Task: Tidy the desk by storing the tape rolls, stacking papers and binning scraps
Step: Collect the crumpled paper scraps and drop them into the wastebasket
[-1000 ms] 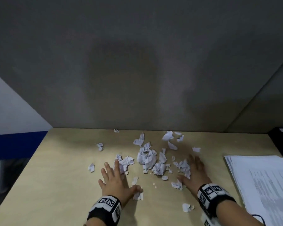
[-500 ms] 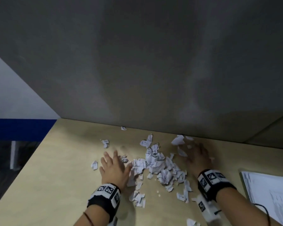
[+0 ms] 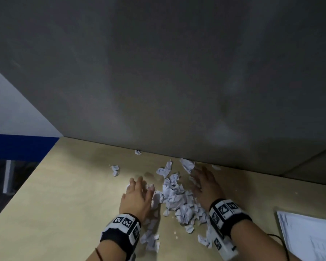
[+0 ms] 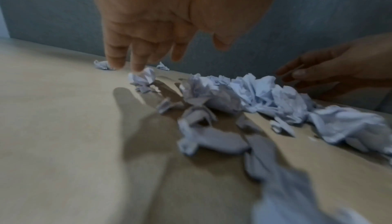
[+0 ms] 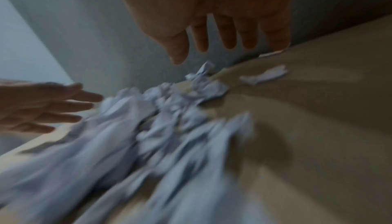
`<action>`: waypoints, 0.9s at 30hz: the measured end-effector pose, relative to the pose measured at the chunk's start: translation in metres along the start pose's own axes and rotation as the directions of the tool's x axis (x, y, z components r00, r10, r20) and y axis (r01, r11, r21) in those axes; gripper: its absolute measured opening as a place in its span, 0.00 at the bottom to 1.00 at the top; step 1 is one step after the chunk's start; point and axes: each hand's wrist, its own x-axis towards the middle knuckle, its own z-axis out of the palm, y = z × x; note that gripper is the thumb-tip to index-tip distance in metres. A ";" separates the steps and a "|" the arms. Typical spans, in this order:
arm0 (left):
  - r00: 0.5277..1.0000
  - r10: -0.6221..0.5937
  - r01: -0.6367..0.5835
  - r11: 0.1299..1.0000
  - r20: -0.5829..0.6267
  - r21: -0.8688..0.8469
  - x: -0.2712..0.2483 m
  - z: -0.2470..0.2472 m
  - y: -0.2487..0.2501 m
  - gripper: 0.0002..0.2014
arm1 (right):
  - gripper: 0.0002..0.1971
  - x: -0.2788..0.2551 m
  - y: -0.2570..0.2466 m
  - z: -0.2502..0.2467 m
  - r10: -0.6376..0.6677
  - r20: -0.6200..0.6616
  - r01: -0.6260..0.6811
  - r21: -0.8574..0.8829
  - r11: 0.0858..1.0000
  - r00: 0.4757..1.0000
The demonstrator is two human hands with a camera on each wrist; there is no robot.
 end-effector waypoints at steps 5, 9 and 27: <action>0.997 -0.043 0.050 0.993 -0.059 0.112 0.042 -0.023 0.000 0.36 | 0.33 0.029 0.004 -0.021 0.026 -0.015 -0.027 -0.070 0.997 1.000; 0.993 -0.109 0.113 0.990 -0.045 0.090 0.078 -0.033 -0.008 0.39 | 0.28 0.031 -0.005 -0.008 -0.040 0.085 0.048 -0.100 0.994 0.996; 0.949 0.251 -0.286 0.941 0.193 0.182 0.087 -0.005 0.020 0.34 | 0.27 0.047 -0.039 -0.016 -0.225 0.160 0.246 -0.128 0.961 0.961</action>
